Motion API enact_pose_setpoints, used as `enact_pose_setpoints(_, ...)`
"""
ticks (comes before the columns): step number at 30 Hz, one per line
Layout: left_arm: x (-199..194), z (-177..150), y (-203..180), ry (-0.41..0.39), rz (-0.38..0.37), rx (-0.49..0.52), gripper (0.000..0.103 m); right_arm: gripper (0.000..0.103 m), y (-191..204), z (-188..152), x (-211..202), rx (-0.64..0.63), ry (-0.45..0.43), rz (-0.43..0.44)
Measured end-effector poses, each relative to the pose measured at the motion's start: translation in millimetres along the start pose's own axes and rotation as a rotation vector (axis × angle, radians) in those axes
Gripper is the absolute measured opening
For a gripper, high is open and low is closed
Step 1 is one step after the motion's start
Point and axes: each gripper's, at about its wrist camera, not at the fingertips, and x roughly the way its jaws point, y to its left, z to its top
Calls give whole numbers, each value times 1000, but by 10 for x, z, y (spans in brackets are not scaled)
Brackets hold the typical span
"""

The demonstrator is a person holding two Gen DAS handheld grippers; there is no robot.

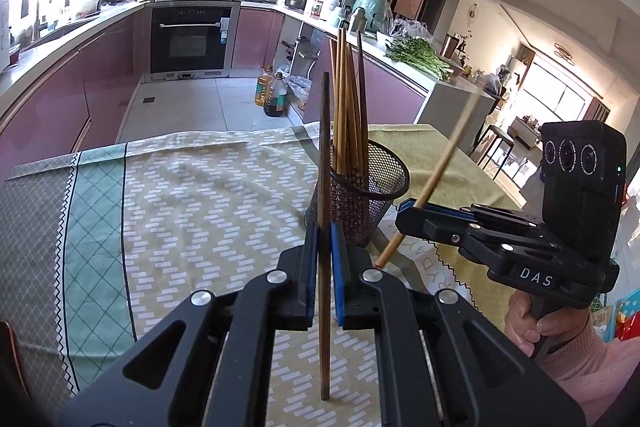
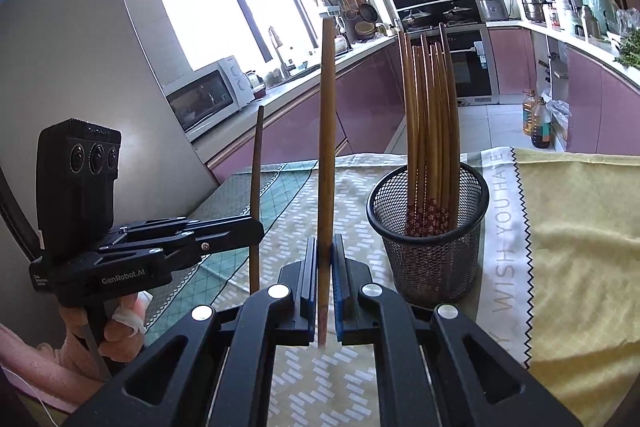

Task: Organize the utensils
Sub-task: 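Lift both held chopsticks upright beside the mesh cup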

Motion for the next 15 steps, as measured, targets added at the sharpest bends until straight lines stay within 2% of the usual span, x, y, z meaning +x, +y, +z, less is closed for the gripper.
enact_pose_setpoints(15,-69,47,-24,-25,-5,5,7,6,59,55,-114,-36,-20,-43)
